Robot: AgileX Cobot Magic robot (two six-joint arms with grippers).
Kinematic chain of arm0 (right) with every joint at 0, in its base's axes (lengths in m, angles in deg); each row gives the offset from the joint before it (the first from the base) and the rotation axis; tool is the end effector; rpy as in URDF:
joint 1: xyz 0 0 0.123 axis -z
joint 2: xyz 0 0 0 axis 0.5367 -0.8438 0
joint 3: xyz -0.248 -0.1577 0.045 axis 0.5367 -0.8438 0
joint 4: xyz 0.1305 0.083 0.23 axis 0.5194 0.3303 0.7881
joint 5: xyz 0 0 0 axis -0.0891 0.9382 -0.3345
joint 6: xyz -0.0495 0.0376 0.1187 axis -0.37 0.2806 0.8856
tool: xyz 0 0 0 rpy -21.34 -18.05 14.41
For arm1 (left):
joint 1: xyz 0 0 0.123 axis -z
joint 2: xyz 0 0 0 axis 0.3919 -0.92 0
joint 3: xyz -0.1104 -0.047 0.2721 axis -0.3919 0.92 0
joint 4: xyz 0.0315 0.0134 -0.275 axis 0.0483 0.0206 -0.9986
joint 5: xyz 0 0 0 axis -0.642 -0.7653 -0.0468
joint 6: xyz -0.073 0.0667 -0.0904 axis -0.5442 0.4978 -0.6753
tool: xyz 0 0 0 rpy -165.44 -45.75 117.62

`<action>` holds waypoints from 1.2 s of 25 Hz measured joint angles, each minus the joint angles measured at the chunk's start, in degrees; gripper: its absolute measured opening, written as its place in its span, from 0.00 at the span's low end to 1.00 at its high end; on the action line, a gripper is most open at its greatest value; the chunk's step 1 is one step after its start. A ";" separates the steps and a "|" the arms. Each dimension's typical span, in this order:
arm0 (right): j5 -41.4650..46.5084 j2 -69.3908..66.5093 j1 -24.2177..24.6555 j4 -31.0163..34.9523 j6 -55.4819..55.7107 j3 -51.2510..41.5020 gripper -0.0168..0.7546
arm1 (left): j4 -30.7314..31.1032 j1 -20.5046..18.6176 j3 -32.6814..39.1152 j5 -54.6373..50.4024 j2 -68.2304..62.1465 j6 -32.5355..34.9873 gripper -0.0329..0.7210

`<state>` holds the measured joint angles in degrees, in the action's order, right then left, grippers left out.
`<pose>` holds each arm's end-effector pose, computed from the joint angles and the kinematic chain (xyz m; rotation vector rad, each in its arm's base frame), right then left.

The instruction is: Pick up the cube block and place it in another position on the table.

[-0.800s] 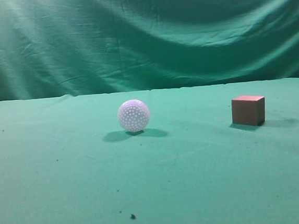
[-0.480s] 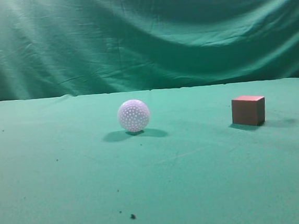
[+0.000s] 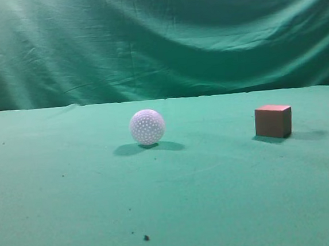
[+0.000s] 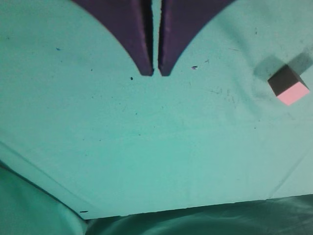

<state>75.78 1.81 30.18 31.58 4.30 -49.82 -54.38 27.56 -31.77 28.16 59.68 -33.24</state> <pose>0.1062 0.0030 0.1549 0.0535 1.8943 0.0798 0.1074 -0.0013 0.1610 -0.0888 1.8483 -0.0985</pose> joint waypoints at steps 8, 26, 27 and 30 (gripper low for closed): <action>-34.74 0.00 0.00 8.26 0.46 -0.06 0.02 | 0.00 0.00 0.00 0.00 0.00 0.00 0.39; 17.61 -25.71 -0.67 6.29 -16.15 29.48 0.02 | 0.00 0.00 0.00 0.00 0.00 0.00 0.39; 18.52 -27.69 -1.72 6.82 -18.05 29.72 0.02 | 0.00 0.00 0.00 0.00 0.00 0.00 0.39; 21.05 -33.10 -6.77 7.35 -20.02 31.11 0.02 | 0.00 0.00 0.00 0.00 0.00 0.00 0.39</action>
<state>96.83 -31.28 23.41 38.93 -15.72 -18.71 -54.38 27.56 -31.77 28.16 59.68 -33.24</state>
